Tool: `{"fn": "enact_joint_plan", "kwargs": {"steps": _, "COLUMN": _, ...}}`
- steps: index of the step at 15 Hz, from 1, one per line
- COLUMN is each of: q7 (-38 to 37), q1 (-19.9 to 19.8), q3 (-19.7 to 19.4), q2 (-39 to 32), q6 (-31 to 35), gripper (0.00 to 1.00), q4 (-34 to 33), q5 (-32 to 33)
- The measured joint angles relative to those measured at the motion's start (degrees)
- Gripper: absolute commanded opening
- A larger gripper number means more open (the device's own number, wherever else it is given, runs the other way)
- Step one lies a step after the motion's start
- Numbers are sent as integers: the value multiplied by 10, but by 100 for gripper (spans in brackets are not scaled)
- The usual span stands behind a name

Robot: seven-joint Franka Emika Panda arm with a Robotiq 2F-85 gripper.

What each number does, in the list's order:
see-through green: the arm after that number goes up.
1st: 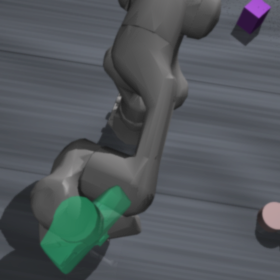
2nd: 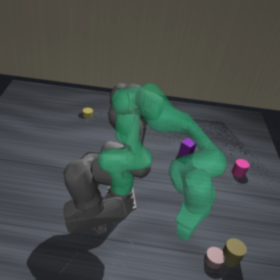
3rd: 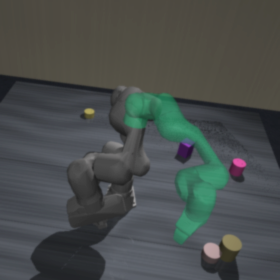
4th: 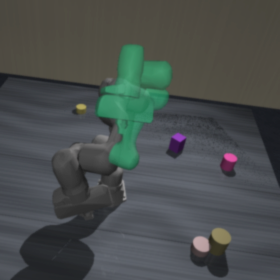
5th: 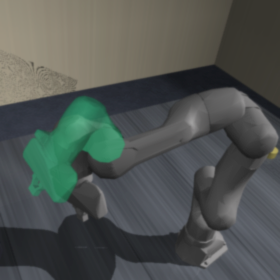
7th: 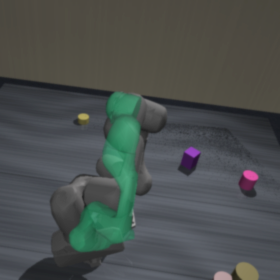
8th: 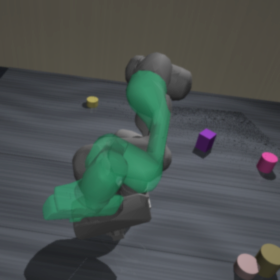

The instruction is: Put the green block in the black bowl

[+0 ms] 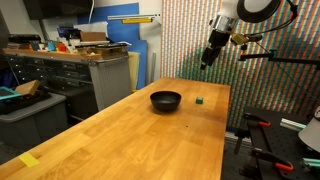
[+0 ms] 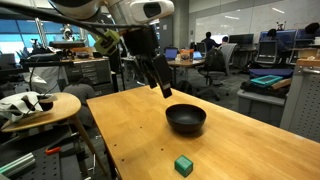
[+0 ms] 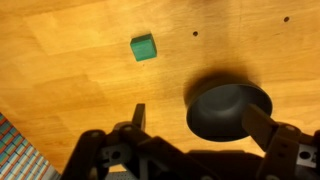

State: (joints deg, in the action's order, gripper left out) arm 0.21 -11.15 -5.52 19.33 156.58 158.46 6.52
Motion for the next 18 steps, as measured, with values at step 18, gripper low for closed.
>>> {"fn": "enact_joint_plan", "kwargs": {"steps": 18, "q7": 198, "q1": 1, "q3": -50, "q2": -203, "q6": 180, "gripper": 100, "q4": -2, "q5": -68}}
